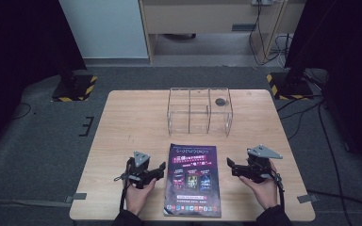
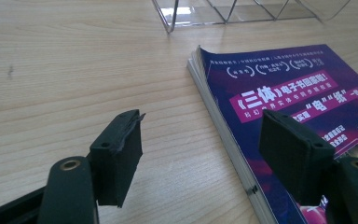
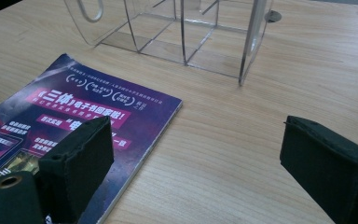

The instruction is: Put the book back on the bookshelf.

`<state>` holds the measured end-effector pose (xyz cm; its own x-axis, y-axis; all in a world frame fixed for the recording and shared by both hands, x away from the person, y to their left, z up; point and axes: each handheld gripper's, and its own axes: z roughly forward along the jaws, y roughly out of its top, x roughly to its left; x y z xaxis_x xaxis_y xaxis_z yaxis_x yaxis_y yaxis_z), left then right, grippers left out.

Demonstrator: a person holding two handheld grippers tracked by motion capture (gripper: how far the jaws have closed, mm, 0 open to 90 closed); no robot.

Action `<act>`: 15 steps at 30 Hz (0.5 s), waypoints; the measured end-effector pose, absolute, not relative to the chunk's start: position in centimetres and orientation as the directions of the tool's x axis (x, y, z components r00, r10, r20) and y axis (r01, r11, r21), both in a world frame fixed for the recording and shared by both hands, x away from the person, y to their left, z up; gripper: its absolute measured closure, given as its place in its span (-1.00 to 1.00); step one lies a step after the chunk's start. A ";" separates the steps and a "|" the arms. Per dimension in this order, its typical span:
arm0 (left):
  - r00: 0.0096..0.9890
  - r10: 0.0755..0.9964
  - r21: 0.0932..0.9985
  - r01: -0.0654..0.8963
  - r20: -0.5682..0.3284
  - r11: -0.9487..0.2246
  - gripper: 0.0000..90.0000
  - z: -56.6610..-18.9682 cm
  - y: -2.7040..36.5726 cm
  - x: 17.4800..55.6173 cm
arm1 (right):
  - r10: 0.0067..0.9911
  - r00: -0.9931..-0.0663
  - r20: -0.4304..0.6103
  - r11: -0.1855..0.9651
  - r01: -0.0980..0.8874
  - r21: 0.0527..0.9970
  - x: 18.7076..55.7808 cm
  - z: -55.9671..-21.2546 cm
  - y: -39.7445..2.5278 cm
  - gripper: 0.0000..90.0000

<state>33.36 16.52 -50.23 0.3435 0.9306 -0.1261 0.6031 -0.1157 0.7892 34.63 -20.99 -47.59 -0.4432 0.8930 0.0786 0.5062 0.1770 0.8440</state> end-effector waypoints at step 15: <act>0.391 0.913 0.754 0.633 -0.116 -0.176 -0.33 -51.6 13.9 33.9 | 0.874 -0.481 0.063 0.225 0.517 0.826 34.6 -49.0 -19.2 -0.77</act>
